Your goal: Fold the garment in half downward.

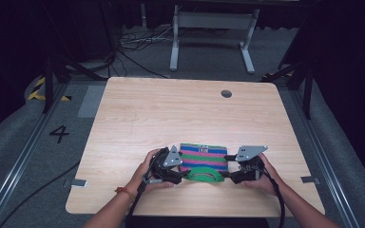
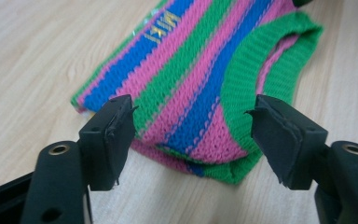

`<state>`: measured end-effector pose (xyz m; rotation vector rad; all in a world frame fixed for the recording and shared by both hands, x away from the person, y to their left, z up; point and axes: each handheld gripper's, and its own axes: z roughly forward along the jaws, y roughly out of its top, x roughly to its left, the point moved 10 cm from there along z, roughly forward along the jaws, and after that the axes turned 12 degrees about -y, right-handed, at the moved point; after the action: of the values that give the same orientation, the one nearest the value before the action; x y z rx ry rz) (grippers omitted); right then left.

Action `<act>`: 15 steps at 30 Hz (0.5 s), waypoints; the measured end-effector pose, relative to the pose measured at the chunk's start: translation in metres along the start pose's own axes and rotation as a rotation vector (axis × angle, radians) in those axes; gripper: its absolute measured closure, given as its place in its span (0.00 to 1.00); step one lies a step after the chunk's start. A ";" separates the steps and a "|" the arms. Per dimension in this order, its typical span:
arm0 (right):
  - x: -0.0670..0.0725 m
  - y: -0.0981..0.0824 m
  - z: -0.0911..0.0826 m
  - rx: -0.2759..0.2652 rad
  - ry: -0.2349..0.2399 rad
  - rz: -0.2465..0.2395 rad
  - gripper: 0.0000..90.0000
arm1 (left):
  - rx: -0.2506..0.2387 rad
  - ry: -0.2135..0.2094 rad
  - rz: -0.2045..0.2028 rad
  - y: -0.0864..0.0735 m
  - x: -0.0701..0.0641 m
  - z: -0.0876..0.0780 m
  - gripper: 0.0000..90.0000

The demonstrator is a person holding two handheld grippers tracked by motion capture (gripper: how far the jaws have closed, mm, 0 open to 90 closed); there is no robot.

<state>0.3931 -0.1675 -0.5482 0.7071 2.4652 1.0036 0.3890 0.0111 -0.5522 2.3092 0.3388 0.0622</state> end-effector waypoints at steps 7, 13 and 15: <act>0.000 -0.011 0.009 0.037 -0.017 0.001 0.27 | 0.035 -0.012 -0.026 -0.013 -0.002 0.010 0.29; -0.001 -0.011 0.009 0.041 -0.019 0.001 0.26 | 0.032 0.005 -0.026 -0.013 -0.001 0.007 0.27; -0.002 -0.009 0.007 0.038 -0.020 0.003 0.27 | 0.025 0.015 -0.021 -0.012 -0.001 0.003 0.28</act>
<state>0.3950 -0.1706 -0.5591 0.7292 2.4729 0.9485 0.3863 0.0164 -0.5631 2.3308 0.3731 0.0646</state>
